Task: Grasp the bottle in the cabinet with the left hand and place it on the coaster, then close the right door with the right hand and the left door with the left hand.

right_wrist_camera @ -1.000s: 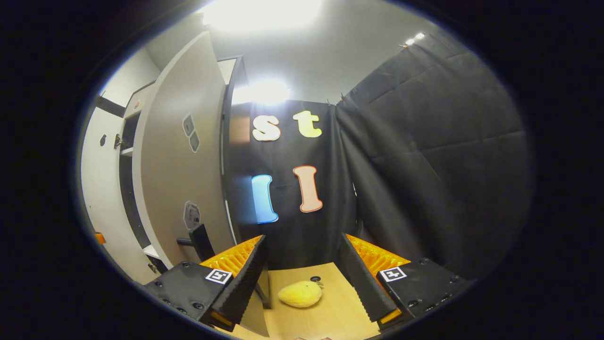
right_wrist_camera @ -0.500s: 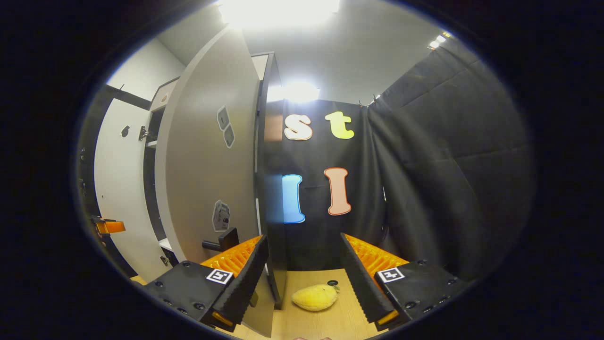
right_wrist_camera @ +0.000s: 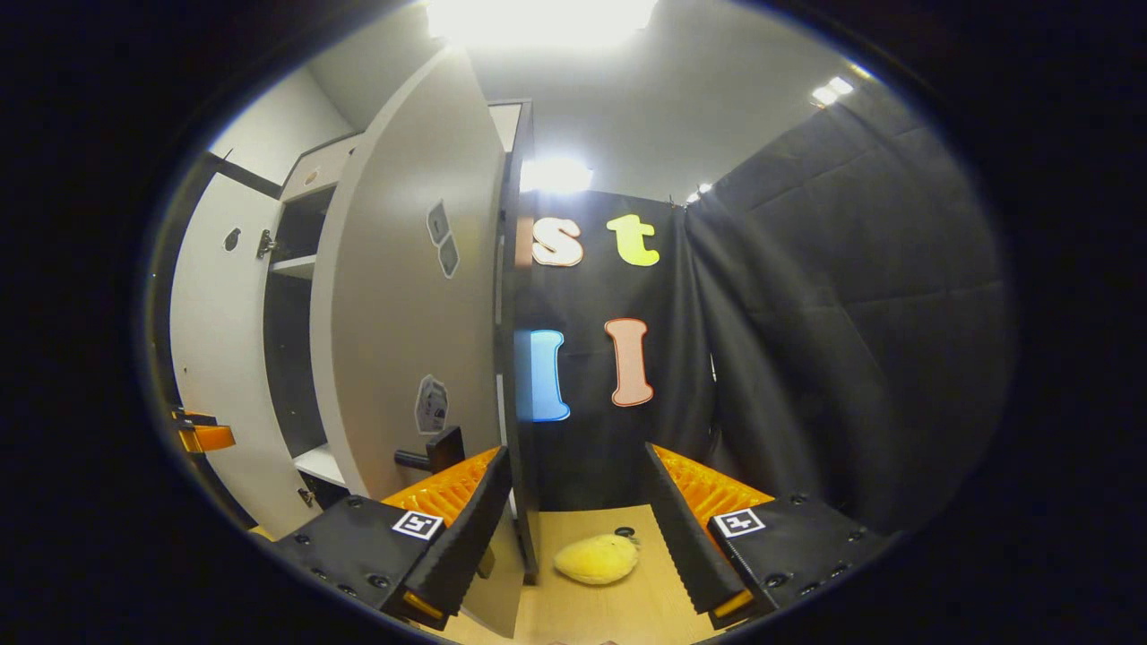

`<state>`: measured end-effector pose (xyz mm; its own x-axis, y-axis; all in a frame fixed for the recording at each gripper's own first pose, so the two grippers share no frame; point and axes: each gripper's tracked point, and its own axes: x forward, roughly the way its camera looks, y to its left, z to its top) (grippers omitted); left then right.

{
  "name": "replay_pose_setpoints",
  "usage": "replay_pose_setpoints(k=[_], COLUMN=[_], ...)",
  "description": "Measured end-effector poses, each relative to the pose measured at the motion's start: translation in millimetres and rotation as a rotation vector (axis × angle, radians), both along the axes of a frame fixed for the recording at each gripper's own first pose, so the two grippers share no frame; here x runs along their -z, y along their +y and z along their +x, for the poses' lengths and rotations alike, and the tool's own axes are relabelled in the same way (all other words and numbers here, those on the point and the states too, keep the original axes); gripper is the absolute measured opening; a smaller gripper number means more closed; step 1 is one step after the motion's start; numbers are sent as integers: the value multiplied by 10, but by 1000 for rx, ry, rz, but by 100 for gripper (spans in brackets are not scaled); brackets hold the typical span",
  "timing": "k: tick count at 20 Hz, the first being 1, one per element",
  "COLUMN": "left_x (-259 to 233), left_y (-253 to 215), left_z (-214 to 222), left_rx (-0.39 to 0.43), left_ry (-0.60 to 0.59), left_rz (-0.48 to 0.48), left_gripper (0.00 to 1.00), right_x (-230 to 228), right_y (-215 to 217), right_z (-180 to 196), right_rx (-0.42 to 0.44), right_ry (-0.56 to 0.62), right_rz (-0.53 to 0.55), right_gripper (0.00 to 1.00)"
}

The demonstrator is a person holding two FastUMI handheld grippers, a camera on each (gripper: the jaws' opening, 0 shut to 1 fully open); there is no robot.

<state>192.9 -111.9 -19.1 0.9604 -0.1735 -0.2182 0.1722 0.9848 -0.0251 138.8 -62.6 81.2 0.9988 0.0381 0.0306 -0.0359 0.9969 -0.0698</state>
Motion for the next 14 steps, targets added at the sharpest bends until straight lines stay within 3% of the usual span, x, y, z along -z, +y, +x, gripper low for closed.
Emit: replay_pose_setpoints(k=[4,7,14], left_x=[61,95,146], left_y=[48,109,440], left_z=[-98,-212,-534], left_rx=[74,112,112], left_ry=[3,9,15], left_rz=[-9,-45,-73], left_gripper=[95,95,94], right_x=[15,53,222], right_y=[340,600,1648], right_z=[-149,-215,-255], right_rx=[15,13,-173], right_ry=[-14,-12,12], right_rz=[2,10,26], right_gripper=[90,94,94])
